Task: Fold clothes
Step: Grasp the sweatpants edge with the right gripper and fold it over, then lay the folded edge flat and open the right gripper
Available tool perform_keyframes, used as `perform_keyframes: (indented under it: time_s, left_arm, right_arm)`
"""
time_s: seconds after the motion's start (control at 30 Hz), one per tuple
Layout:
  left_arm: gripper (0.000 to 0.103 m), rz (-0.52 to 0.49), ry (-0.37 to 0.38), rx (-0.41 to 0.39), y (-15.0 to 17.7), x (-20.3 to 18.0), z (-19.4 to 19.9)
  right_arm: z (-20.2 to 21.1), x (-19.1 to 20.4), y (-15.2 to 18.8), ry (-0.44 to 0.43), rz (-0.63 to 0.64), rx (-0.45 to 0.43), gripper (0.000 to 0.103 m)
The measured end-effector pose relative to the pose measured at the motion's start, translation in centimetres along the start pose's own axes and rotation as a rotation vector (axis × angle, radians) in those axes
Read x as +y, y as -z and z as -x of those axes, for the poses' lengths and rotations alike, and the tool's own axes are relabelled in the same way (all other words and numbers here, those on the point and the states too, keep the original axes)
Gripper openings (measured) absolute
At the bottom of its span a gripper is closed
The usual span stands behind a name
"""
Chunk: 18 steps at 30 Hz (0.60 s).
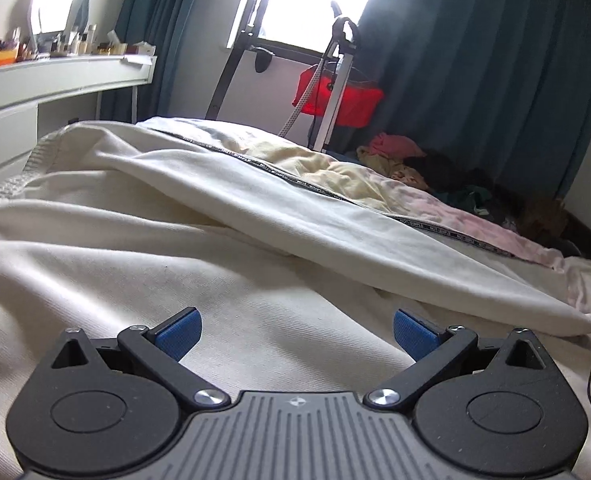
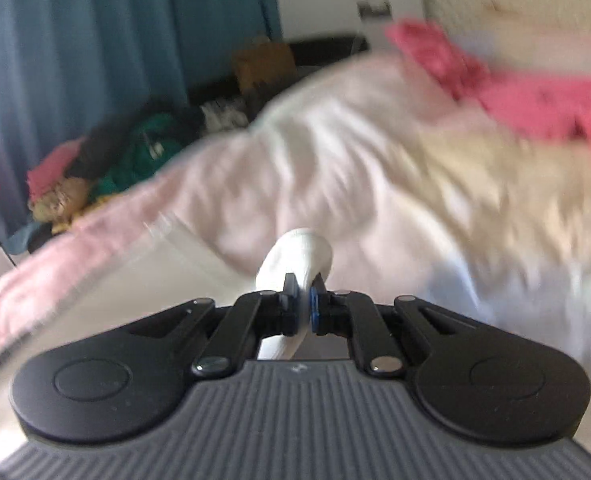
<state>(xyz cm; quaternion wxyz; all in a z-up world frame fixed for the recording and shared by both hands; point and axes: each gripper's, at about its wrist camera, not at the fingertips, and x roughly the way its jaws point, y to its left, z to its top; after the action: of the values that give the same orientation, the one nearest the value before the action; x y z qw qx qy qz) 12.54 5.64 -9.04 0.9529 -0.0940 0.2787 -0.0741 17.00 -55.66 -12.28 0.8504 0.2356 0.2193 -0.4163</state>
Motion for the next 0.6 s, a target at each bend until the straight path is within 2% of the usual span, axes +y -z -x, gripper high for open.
perform_keyframes:
  time_s: [0.1, 0.23, 0.27, 0.3, 0.33, 0.37, 0.4, 0.53, 0.6]
  left_arm:
    - [0.103, -0.014, -0.011, -0.005, -0.1, -0.6, 0.0]
    - [0.103, -0.026, -0.013, -0.014, -0.2, -1.5, 0.8]
    - [0.103, -0.035, -0.009, -0.021, -0.3, -1.8, 1.2]
    - [0.103, -0.044, -0.004, -0.028, -0.3, -2.1, 1.5]
    - [0.103, -0.052, 0.001, -0.034, -0.4, -2.3, 1.8]
    - [0.103, -0.066, 0.004, -0.040, -0.3, -2.7, 2.3]
    - [0.103, -0.081, 0.005, -0.045, -0.1, -3.0, 2.9]
    - [0.103, -0.140, 0.012, -0.066, 0.5, -4.4, 5.3]
    - [0.103, -0.170, 0.016, -0.076, 0.8, -5.0, 6.5]
  right_arm:
    - [-0.6, -0.4, 1.2, -0.027, -0.010, 0.026, 0.012]
    - [1.8, 0.6, 1.5, -0.043, 0.076, 0.013, 0.018]
    - [2.7, 1.2, 1.1, -0.047, 0.115, 0.007, 0.024]
    - [3.9, 1.6, 0.9, -0.070, 0.153, -0.002, 0.041]
    - [5.2, 1.9, 0.7, -0.100, 0.190, -0.013, 0.052]
    - [6.8, 2.2, 0.5, -0.135, 0.219, -0.026, 0.076]
    - [8.5, 2.5, 0.4, -0.171, 0.244, -0.039, 0.087]
    - [15.4, 3.4, 1.1, -0.295, 0.327, -0.038, 0.087]
    - [18.8, 3.4, 1.8, -0.362, 0.327, -0.022, 0.087]
